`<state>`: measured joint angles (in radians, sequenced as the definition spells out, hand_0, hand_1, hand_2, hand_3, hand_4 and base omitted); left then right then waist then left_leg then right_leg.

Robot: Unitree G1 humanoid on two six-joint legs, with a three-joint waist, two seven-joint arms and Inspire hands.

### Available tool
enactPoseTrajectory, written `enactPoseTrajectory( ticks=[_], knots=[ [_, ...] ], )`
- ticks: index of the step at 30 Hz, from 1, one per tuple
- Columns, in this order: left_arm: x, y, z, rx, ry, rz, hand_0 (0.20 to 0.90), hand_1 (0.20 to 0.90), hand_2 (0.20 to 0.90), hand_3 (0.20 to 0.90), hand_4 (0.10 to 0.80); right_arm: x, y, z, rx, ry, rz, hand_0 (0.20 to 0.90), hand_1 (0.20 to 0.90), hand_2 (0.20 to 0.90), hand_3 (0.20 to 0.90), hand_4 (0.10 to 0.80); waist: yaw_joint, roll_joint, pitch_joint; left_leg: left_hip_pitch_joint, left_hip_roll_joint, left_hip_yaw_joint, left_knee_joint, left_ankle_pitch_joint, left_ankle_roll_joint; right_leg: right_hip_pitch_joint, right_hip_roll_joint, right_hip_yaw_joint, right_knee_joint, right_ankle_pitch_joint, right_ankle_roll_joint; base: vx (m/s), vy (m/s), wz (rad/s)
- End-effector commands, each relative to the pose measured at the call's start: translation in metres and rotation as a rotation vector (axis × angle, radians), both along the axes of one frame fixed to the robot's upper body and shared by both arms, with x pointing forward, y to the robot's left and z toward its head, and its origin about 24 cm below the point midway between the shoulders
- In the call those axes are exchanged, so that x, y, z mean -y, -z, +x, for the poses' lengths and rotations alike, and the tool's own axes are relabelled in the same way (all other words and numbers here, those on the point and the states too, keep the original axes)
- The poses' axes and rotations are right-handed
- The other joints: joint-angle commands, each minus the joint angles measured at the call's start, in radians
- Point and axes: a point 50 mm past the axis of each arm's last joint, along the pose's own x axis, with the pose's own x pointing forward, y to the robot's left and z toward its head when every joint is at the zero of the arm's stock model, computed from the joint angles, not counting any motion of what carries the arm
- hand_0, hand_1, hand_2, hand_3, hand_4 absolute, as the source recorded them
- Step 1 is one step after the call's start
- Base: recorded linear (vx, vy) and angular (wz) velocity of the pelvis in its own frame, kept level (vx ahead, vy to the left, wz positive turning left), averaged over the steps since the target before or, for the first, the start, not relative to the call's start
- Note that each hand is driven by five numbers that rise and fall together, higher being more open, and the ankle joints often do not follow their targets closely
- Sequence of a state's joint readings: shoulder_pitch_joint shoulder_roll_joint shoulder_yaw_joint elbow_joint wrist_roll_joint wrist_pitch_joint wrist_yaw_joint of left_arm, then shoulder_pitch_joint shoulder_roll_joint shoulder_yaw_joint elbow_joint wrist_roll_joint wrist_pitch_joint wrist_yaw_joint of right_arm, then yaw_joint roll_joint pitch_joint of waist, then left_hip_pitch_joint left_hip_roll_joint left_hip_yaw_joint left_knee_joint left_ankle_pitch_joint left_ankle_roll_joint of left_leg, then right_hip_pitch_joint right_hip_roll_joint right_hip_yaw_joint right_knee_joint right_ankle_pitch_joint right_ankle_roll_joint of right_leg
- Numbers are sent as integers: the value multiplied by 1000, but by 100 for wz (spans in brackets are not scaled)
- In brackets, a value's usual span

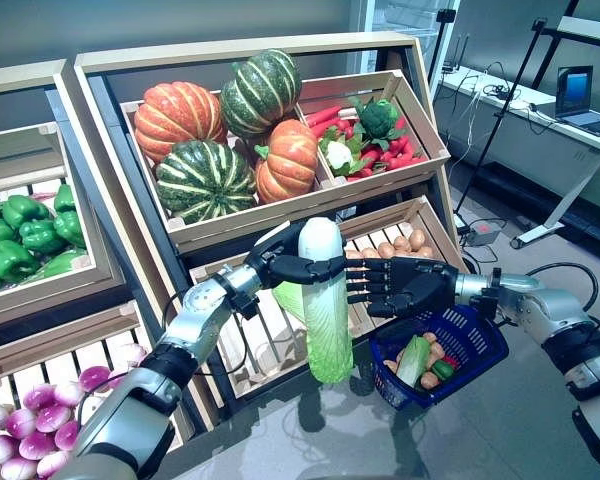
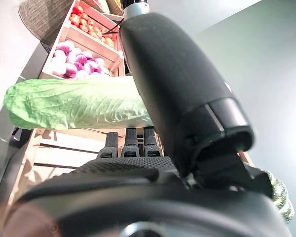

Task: Put vegetables into the basket

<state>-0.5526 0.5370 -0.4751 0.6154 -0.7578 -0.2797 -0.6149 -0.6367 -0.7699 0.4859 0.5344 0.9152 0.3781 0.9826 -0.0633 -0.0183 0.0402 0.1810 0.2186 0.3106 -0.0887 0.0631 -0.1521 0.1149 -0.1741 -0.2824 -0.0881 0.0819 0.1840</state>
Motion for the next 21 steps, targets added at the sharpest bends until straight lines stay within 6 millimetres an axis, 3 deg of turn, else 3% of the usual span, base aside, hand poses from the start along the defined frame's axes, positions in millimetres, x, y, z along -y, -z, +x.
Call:
enactPoseTrajectory(
  ticks=[1, 6, 10, 14, 21],
  knots=[
    [-22, -21, 10, 105, -47, 14, 300, 300, 300, 300, 400, -20, -88, 24, 263, -140, 321, 900, 900, 900, 900, 800, 17, -24, -71, -18, -15, 2, 1, -33, 14, 12, -1, 9, 1, -11, -25, 0, 0, 0],
    [-18, -25, 10, 128, -32, -26, 300, 300, 300, 300, 400, -25, -77, 22, 221, -175, 309, 900, 900, 900, 900, 800, 16, -26, -71, -22, -14, -1, 1, -32, 13, 10, -2, 13, 1, -11, -24, 0, 0, 0],
    [-6, -34, 10, 170, -2, -81, 300, 300, 300, 300, 400, -29, -56, 19, 148, -186, 212, 900, 900, 900, 900, 800, 18, -27, -72, -25, -13, -3, 1, -30, 13, 10, -3, 15, 1, -13, -24, 0, 0, 0],
    [8, -49, 11, 215, 34, -131, 300, 300, 300, 300, 400, -23, -31, 21, 80, -112, 74, 900, 900, 900, 900, 800, 21, -31, -70, -25, -13, -7, 1, -29, 13, 11, -4, 14, 1, -12, -25, 0, 0, 0],
    [22, -65, 9, 258, 76, -193, 300, 300, 300, 300, 400, -18, -5, 21, -12, 5, 18, 900, 900, 900, 900, 800, 25, -31, -63, -24, -14, -11, 1, -29, 14, 13, -5, 13, 1, -10, -27, 0, 0, 0]
  ],
)
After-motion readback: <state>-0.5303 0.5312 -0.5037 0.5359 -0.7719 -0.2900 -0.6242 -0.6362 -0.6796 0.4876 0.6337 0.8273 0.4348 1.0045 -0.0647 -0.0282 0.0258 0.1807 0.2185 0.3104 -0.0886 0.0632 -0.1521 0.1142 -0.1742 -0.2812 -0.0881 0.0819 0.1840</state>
